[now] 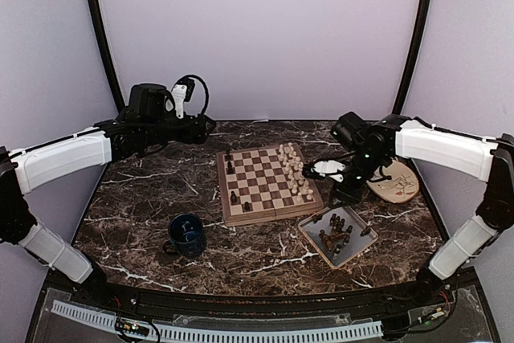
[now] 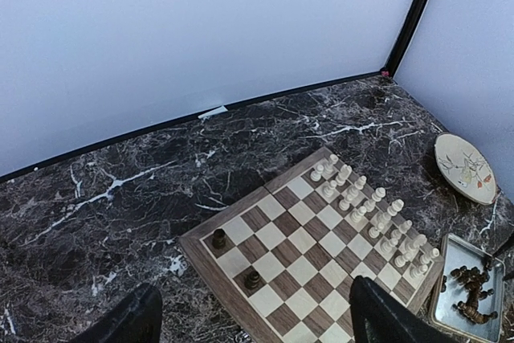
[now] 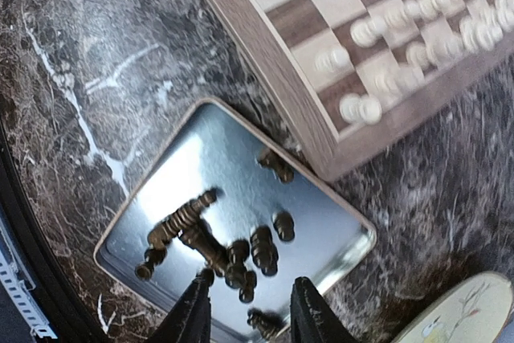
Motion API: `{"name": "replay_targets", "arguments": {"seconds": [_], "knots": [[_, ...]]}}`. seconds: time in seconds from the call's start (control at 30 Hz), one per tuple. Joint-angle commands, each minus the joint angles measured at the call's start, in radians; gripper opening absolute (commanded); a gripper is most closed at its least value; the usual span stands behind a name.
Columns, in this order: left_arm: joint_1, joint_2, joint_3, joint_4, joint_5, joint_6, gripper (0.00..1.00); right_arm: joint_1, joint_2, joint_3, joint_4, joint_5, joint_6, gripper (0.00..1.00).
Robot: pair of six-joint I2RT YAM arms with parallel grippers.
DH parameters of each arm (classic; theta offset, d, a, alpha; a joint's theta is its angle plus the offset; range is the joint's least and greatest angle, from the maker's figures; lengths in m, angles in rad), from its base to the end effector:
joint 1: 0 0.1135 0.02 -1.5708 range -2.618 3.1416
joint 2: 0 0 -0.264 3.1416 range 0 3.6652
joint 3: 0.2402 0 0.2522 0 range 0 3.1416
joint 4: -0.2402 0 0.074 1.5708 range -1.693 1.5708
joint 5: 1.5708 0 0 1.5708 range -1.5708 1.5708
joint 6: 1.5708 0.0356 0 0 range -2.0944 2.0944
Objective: Set up the chess pieces on the board
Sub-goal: Place the pawn at a7, then pick up the pawn from the chess pile.
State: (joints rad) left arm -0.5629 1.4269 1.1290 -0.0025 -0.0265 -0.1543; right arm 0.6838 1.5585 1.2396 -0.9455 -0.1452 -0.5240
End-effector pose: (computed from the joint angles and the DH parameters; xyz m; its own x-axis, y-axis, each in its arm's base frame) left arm 0.2869 -0.1799 0.3278 -0.3260 0.0240 -0.9451 0.4675 0.8730 -0.1391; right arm 0.2302 0.1942 0.2535 -0.3102 -0.8915 -0.3302 -0.9403 0.3389 -0.0315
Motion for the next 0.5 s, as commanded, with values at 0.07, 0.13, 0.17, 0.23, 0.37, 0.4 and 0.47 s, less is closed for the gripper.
{"name": "replay_targets", "arguments": {"seconds": [0.07,0.13,0.17,0.23,0.37,0.4,0.47], "knots": [[-0.002,-0.001,0.035,-0.017,0.049,0.015,0.82,-0.131,-0.122,-0.123,-0.066,-0.033,-0.041,0.32],[-0.001,0.0,0.036,-0.019,0.051,0.014,0.82,-0.15,-0.127,-0.152,-0.076,-0.014,-0.046,0.31],[-0.001,0.001,0.037,-0.019,0.054,0.013,0.82,-0.158,-0.126,-0.165,-0.078,-0.005,-0.048,0.31],[-0.002,0.0,0.037,-0.019,0.057,0.011,0.82,-0.171,-0.115,-0.187,-0.067,0.024,-0.034,0.32],[-0.001,0.002,0.036,-0.019,0.053,0.011,0.82,-0.181,-0.052,-0.192,-0.074,0.025,-0.006,0.33],[-0.002,0.003,0.036,-0.019,0.054,0.011,0.82,-0.181,-0.043,-0.194,-0.072,0.017,-0.004,0.33],[-0.001,0.003,0.037,-0.019,0.057,0.008,0.82,-0.181,-0.029,-0.198,-0.065,0.001,-0.004,0.34]]}}
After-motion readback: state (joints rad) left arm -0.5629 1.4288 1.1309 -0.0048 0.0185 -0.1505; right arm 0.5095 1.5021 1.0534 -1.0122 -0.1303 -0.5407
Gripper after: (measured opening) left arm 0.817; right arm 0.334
